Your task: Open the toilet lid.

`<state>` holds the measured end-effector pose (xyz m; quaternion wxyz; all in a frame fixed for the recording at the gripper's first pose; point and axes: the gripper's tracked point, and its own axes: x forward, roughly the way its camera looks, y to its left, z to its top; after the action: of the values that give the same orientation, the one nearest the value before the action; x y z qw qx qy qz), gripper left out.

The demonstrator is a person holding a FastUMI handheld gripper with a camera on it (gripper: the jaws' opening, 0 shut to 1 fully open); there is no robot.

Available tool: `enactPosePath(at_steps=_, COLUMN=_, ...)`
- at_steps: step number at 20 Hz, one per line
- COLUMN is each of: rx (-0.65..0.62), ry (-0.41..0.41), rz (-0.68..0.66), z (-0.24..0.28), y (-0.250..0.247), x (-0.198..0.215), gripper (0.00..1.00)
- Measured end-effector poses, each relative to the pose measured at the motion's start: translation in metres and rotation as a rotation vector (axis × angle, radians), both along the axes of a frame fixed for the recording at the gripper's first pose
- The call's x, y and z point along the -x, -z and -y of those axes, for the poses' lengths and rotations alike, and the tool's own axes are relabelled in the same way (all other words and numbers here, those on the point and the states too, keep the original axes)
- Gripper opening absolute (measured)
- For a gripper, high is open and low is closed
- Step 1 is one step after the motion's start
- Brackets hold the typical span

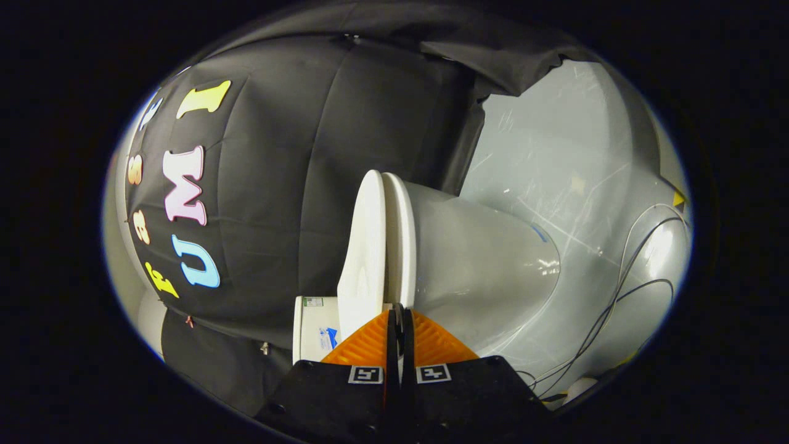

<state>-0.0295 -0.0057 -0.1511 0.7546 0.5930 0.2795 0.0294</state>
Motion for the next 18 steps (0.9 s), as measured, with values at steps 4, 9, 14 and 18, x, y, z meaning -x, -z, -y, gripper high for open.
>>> enactPosePath(at_steps=4, rx=0.087, ry=0.003, rz=0.005, z=-0.002, y=-0.020, x=-0.001, gripper=0.05)
enactPosePath(at_steps=9, rx=0.145, ry=0.011, rz=0.033, z=-0.008, y=-0.059, x=-0.005, gripper=0.05)
enactPosePath(at_steps=14, rx=0.289, ry=-0.023, rz=0.062, z=-0.021, y=-0.095, x=-0.004, gripper=0.05)
enactPosePath(at_steps=18, rx=0.374, ry=-0.035, rz=0.118, z=-0.043, y=-0.139, x=-0.005, gripper=0.06)
